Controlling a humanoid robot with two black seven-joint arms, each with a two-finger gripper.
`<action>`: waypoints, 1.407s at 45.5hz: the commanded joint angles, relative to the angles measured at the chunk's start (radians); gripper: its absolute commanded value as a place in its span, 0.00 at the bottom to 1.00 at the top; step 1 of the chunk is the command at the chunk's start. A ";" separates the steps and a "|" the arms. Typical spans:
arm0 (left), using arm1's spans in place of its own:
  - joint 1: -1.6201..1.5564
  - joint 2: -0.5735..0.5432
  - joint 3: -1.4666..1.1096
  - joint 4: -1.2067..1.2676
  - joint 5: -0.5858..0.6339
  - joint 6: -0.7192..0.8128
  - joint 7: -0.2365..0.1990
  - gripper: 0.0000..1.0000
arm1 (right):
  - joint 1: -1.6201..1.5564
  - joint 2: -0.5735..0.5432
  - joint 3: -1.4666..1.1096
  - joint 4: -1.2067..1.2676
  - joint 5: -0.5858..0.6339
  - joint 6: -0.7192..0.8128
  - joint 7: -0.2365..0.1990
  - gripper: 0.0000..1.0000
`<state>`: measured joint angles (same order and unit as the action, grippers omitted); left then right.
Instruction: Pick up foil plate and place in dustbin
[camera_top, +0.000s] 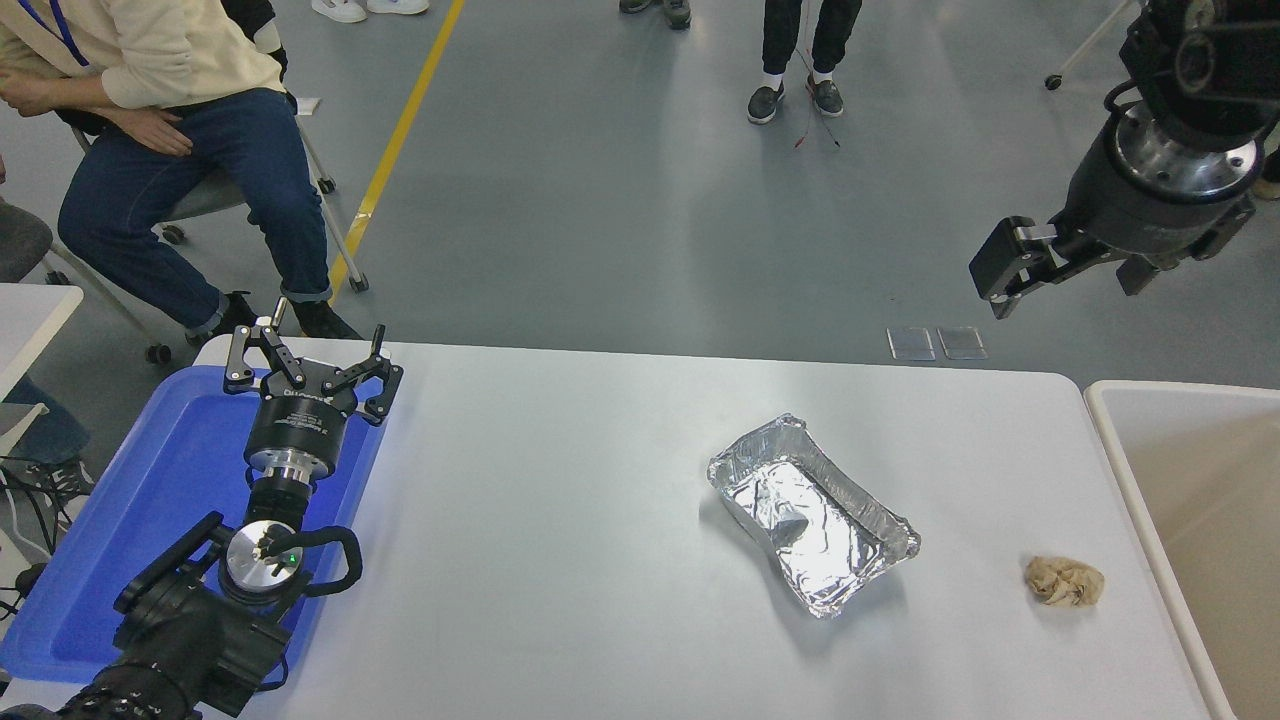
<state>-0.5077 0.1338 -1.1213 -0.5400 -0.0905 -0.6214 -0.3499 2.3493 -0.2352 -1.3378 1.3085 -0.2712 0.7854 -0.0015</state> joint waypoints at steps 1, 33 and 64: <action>0.000 0.001 0.000 0.000 0.003 0.000 0.000 1.00 | -0.002 -0.001 -0.001 0.000 0.000 0.000 0.000 1.00; 0.000 0.000 0.000 0.000 0.002 0.000 0.002 1.00 | -0.059 0.010 0.008 -0.003 0.001 0.000 0.000 1.00; 0.000 0.000 0.000 0.000 0.000 0.000 0.000 1.00 | -0.104 -0.003 0.178 -0.040 0.010 0.000 0.001 1.00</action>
<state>-0.5077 0.1334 -1.1213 -0.5399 -0.0889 -0.6213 -0.3482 2.2805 -0.2275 -1.2780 1.2930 -0.2670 0.7854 -0.0012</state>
